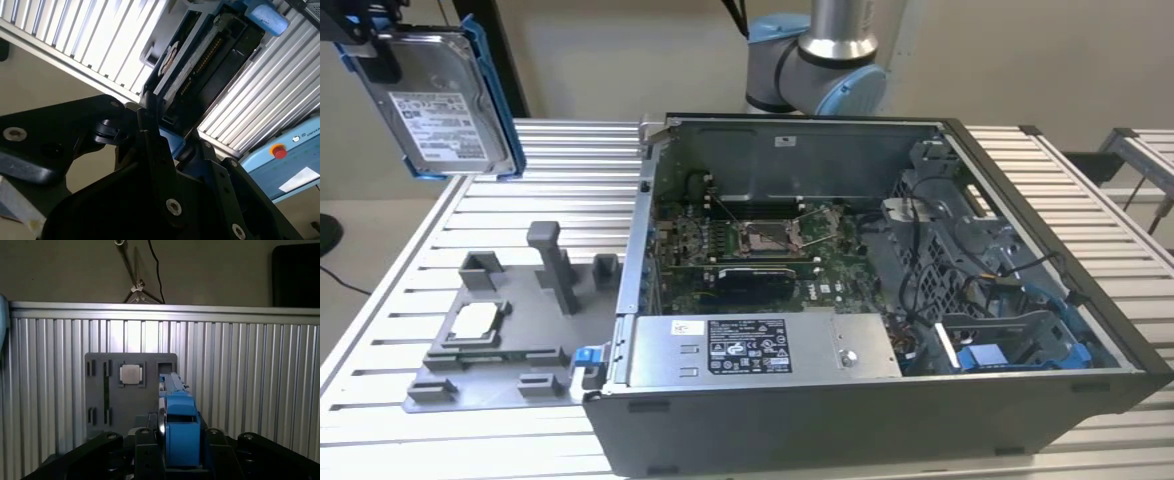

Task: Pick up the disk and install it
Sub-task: 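Pick up the disk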

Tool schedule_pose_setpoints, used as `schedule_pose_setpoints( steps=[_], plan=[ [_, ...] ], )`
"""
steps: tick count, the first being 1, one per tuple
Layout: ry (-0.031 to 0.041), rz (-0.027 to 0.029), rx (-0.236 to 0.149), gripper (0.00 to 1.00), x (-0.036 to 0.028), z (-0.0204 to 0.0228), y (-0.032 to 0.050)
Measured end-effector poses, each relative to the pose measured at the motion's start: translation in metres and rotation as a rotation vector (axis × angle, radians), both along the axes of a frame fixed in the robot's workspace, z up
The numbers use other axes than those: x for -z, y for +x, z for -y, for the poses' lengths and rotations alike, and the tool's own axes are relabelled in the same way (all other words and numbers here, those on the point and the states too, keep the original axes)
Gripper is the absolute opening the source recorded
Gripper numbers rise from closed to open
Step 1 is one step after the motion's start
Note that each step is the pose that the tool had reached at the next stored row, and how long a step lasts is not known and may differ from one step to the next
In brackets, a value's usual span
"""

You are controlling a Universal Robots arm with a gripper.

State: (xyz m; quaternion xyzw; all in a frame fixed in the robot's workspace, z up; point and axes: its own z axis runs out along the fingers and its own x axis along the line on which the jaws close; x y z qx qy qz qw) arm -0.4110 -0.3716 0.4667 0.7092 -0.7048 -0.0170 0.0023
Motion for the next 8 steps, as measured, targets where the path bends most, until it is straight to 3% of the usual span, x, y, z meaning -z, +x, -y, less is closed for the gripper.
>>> schedule_pose_setpoints(
  steps=[8],
  plan=[
    [0.0000, 0.0000, 0.000, 0.00, -0.0146, 0.0000, 0.0000]
  ],
)
